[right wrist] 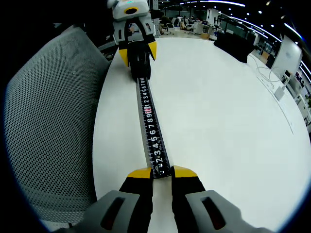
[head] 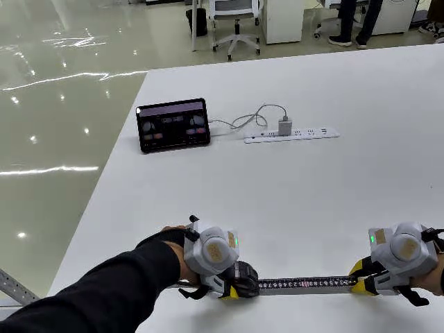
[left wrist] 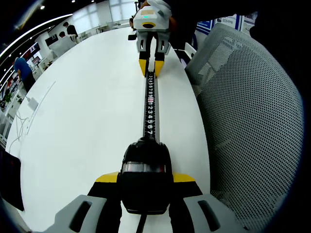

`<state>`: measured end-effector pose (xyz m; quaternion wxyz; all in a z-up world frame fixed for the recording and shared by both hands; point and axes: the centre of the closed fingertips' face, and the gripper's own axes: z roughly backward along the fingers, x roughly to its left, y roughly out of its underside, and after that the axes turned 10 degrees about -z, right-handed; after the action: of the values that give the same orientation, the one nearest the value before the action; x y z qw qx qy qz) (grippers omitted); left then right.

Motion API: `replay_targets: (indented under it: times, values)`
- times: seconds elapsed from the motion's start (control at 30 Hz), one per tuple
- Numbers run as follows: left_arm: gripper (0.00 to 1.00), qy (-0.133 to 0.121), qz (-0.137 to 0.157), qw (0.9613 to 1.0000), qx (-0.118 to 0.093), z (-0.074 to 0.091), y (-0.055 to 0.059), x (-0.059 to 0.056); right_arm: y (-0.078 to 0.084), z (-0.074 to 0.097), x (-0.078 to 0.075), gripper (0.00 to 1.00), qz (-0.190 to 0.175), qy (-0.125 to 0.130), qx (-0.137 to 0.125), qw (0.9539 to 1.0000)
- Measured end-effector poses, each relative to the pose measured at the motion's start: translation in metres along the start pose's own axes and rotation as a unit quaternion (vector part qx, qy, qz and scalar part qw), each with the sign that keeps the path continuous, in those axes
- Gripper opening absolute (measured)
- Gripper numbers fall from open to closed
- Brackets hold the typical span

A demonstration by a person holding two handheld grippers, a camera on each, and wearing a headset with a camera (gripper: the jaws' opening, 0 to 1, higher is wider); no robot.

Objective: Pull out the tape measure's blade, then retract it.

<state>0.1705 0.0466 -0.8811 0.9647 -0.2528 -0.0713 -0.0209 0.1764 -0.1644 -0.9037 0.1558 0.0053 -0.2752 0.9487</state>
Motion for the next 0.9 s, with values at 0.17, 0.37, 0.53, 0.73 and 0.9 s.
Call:
replay_targets:
  times: [0.17,0.37,0.53,0.73,0.9]
  values:
    - [0.33,-0.001,0.002,1.0000,-0.007,-0.0008,-0.0018,-0.0003,0.0035,0.0024,-0.0020,0.09,-0.005,0.001,0.001,1.0000]
    - [0.33,-0.001,0.002,0.9998,-0.020,0.0003,-0.0022,-0.0013,0.0042,0.0027,-0.0026,0.09,-0.004,0.001,0.001,1.0000]
    - [0.33,0.000,0.003,0.9997,-0.025,0.0000,-0.0029,-0.0010,0.0071,0.0041,-0.0046,0.09,-0.007,0.002,0.003,1.0000]
    - [0.33,0.003,0.000,0.9999,-0.016,-0.0007,-0.0027,-0.0013,0.0077,0.0048,-0.0050,0.09,-0.006,0.003,0.002,1.0000]
    - [0.33,0.003,0.001,0.9999,-0.017,-0.0007,-0.0023,-0.0009,0.0088,0.0059,-0.0059,0.09,0.001,0.003,-0.002,1.0000]
